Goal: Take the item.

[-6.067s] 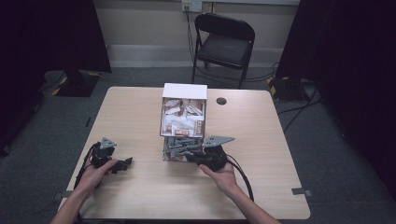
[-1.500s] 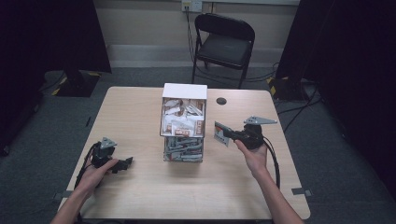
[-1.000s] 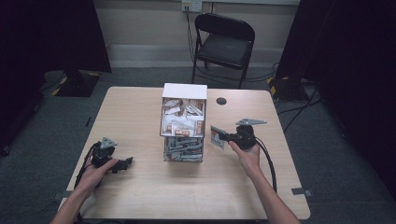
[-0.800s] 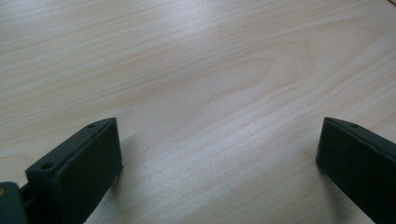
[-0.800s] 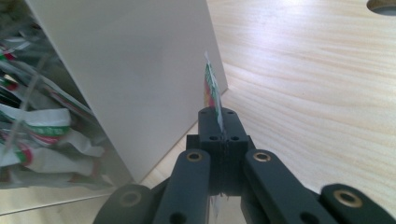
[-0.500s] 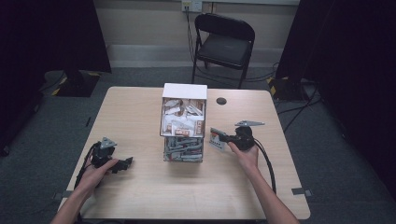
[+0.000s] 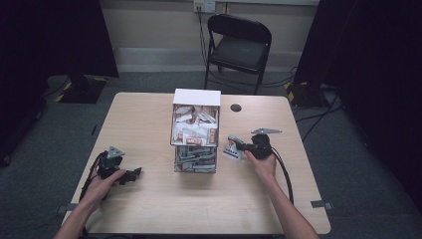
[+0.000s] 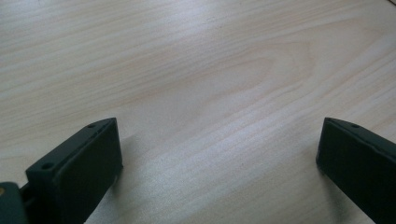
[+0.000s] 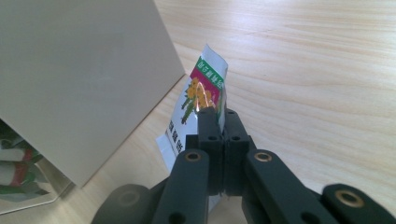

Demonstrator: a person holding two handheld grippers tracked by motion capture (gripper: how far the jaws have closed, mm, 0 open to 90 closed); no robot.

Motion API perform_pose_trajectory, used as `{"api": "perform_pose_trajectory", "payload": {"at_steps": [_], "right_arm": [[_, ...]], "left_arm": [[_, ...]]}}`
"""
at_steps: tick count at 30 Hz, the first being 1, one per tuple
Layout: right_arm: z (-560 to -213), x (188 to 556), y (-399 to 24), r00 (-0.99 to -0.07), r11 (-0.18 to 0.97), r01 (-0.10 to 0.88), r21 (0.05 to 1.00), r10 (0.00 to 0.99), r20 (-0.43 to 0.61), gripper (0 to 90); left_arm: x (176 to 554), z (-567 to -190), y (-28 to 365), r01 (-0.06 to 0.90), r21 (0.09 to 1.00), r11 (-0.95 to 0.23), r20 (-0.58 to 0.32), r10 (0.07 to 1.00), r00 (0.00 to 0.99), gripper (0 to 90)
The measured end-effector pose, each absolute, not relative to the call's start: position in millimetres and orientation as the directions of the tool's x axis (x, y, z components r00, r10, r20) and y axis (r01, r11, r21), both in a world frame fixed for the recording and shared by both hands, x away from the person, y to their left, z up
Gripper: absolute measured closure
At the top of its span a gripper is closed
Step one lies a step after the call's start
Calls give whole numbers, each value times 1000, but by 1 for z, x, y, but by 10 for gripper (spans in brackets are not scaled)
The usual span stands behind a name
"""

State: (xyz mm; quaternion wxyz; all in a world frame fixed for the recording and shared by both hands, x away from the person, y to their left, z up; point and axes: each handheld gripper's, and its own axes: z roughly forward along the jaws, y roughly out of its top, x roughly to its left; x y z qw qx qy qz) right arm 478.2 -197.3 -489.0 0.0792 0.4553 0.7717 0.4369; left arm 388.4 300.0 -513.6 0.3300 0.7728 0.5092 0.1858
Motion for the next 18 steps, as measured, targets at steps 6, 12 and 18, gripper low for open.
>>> {"api": "perform_pose_trajectory", "payload": {"at_steps": [6,12,18], "right_arm": [[-495,483,-204,-558,195,640,743,783,275,893],[-500,485,-203,-547,190,647,739,791,275,891],[-505,485,-195,-555,214,643,735,791,255,877]], "left_arm": [[388,-514,300,665,700,-263,-52,909,414,0],[388,-514,300,664,699,-263,-49,910,412,0],[388,-514,300,664,699,-264,-49,910,412,0]]}}
